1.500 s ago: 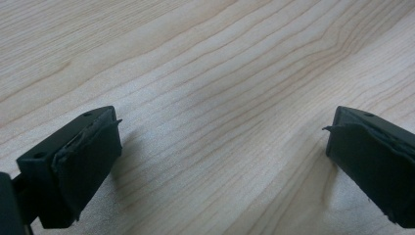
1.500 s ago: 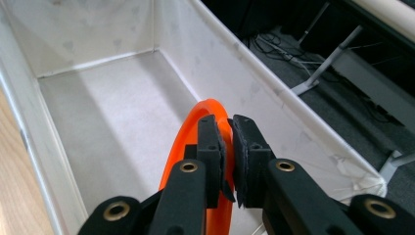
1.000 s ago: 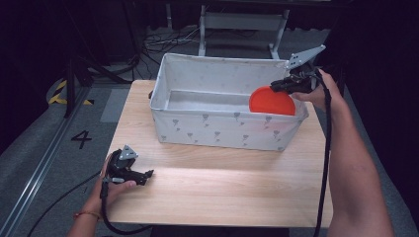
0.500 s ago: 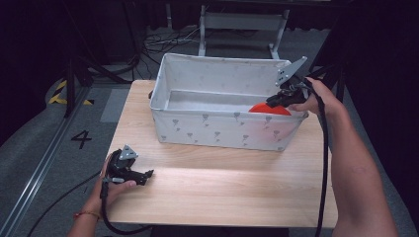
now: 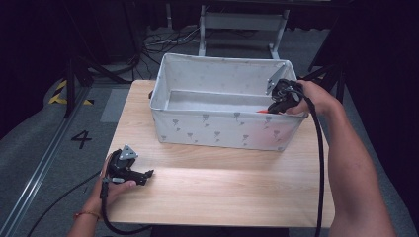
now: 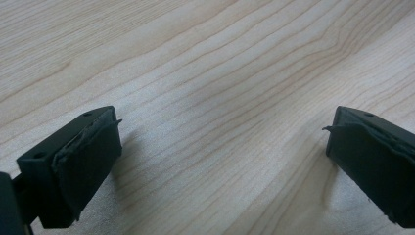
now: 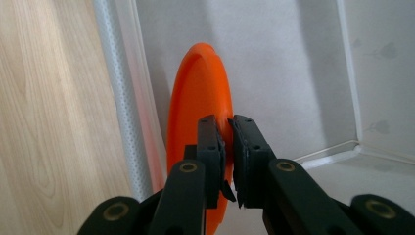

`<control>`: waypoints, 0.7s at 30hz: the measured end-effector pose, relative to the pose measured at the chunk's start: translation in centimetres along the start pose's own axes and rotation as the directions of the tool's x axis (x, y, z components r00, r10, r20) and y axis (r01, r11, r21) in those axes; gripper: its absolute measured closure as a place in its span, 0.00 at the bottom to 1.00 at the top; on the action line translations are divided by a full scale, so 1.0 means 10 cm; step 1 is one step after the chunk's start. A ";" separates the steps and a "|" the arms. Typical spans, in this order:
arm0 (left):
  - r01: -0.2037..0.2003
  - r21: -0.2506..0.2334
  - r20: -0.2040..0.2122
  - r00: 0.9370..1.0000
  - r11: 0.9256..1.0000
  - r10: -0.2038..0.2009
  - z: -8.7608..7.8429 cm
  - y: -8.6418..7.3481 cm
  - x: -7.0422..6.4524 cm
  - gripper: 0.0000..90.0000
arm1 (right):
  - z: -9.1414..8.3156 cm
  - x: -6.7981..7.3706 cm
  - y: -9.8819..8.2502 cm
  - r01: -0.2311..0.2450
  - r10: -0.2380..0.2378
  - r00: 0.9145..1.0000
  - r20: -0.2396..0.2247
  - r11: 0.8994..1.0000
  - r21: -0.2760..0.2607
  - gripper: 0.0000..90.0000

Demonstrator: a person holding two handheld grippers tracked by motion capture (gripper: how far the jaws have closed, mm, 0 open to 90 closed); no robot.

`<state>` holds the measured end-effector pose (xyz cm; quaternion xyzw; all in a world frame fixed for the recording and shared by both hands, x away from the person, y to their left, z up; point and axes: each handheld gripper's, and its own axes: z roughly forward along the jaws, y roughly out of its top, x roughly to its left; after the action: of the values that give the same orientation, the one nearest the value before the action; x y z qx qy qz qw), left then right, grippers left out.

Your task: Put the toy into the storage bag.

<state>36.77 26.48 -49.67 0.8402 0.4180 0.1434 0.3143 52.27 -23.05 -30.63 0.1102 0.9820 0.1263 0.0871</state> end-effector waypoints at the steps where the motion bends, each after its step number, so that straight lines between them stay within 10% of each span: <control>1: -0.002 0.000 -0.001 1.000 1.000 0.002 0.00 0.00 0.00 0.00 | 0.01 0.00 0.01 0.003 -0.003 1.000 -0.004 1.000 0.008 0.92; 11: -0.003 0.003 -0.001 1.000 1.000 0.003 0.00 0.00 0.00 0.00 | 0.07 0.00 0.00 -0.016 0.016 1.000 -0.014 0.999 0.043 0.92; 21: -0.005 0.000 -0.004 1.000 1.000 0.005 0.00 0.00 0.00 0.00 | -0.11 0.09 -0.08 -0.047 0.055 0.997 0.059 0.989 -0.139 0.82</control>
<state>36.77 26.50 -49.66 0.8410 0.4164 0.1458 0.3132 50.98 -23.83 -29.91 0.1329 0.9646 0.1922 0.1220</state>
